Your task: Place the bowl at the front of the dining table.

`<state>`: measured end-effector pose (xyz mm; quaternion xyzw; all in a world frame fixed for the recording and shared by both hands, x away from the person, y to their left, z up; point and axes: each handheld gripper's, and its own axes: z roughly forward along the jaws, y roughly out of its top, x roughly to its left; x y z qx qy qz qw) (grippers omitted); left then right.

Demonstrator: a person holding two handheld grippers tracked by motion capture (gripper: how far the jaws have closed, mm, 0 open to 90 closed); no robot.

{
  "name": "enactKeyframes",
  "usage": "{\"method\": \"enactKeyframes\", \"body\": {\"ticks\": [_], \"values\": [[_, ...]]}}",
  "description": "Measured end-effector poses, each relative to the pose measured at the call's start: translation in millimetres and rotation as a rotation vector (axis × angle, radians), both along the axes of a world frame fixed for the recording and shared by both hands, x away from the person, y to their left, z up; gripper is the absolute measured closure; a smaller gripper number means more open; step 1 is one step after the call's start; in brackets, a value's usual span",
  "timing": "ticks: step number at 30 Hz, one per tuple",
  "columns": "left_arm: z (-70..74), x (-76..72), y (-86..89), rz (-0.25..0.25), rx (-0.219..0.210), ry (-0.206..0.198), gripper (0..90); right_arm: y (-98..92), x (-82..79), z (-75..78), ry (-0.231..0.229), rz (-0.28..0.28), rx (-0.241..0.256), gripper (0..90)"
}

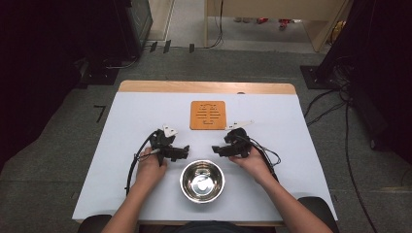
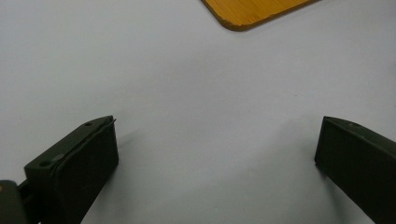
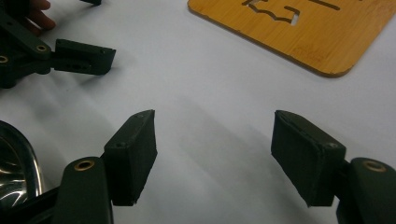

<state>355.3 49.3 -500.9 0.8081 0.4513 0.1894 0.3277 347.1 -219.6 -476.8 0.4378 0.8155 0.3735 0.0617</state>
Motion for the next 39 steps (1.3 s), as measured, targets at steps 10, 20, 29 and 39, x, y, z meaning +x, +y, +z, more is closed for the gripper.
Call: {"method": "enactKeyframes", "body": {"ticks": [10, 20, 29, 39], "values": [[0.0, 0.0, 0.0, 0.000, 0.000, 0.000, 0.0, 2.9, -3.8, 2.3, 0.003, 0.016, 0.013, 32.1], [0.0, 0.0, 0.0, 0.000, 0.000, 0.000, 0.0, 8.0, -11.6, 6.8, -0.001, 0.051, 0.027, 32.1], [0.0, 0.0, -0.1, 0.001, -0.001, 0.000, 0.0, 12.2, -18.7, 11.5, -0.008, 0.072, 0.036, 32.2], [0.0, 0.0, 0.0, 0.000, 0.000, 0.000, 0.0, 14.7, -25.9, 15.9, -0.023, 0.098, 0.041, 32.6]]}}
